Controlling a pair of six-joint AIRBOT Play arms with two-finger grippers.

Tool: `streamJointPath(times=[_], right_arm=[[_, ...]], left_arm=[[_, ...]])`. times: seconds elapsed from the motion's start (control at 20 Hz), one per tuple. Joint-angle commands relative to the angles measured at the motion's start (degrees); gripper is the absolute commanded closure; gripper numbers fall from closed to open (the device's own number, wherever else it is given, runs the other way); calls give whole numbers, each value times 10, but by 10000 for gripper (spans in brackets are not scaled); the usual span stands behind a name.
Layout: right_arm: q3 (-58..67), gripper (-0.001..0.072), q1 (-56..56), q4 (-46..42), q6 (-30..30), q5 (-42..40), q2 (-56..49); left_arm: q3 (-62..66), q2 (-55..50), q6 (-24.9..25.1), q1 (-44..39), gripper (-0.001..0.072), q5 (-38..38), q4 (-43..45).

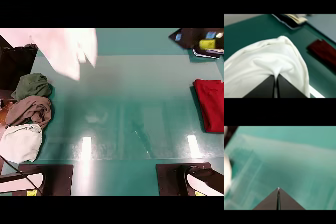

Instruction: Fold the shirts.

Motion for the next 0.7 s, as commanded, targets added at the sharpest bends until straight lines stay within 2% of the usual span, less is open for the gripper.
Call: streamJointPath(times=[0.0,0.2,0.25,0.3,0.35,0.55,0.65], right_arm=[[56,694,-9,5,0,26,0],[85,694,-9,4,-1,77,0],[85,694,-9,4,-1,87,0],[85,694,-9,3,-1,95,0],[85,694,-9,2,-1,99,0],[85,694,-9,2,-1,103,0],[85,694,-9,2,-2,103,0]], left_arm=[[-91,15,1,-80,685,-89,-6],[-268,-12,-1,-130,682,-72,54],[-305,-25,-3,-130,480,-57,53],[-327,-38,-16,-125,194,-46,54],[-336,-54,-40,-113,142,-50,53],[-341,-56,-51,-27,156,-140,53],[-397,-25,-51,11,156,-149,55]])
